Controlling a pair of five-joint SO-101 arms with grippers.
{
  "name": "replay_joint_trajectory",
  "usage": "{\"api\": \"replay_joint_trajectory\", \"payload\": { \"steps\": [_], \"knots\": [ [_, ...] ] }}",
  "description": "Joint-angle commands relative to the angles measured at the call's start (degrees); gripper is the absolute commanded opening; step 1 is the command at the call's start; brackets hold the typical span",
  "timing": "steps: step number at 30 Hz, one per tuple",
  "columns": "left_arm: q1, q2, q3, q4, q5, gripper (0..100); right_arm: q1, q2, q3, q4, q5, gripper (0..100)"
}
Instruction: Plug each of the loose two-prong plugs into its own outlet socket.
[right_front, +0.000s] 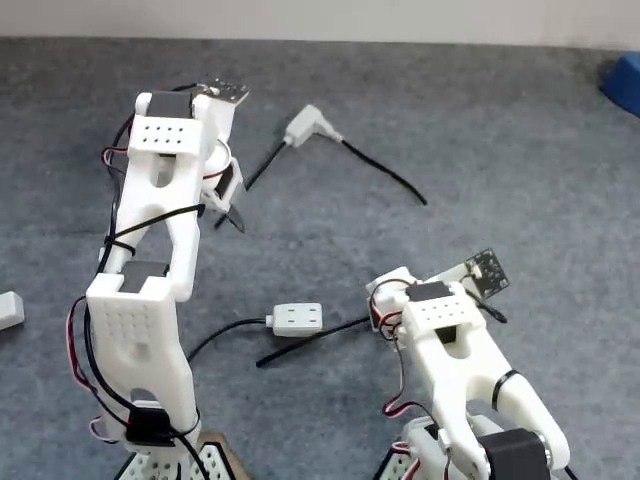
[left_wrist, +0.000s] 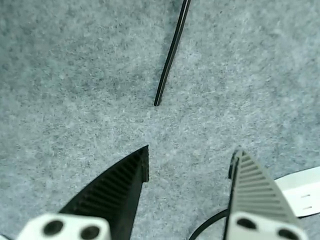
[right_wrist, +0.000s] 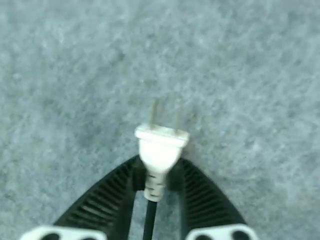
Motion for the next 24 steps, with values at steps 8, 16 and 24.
{"api": "replay_joint_trajectory", "payload": {
  "steps": [8, 16, 24],
  "knots": [
    [0.1, -3.5, -0.4, -0.2, -0.4, 27, 4.2, -1.5, -1.0, -1.8, 0.5, 0.5],
    [0.1, -3.5, -0.4, -0.2, -0.5, 27, 1.2, -1.2, -4.4, -1.5, 20.1, 0.6],
    [0.1, -3.5, -0.4, -0.5, -0.6, 27, -0.1, -1.5, -20.4, 17.0, 55.6, 0.9]
  ]
}}
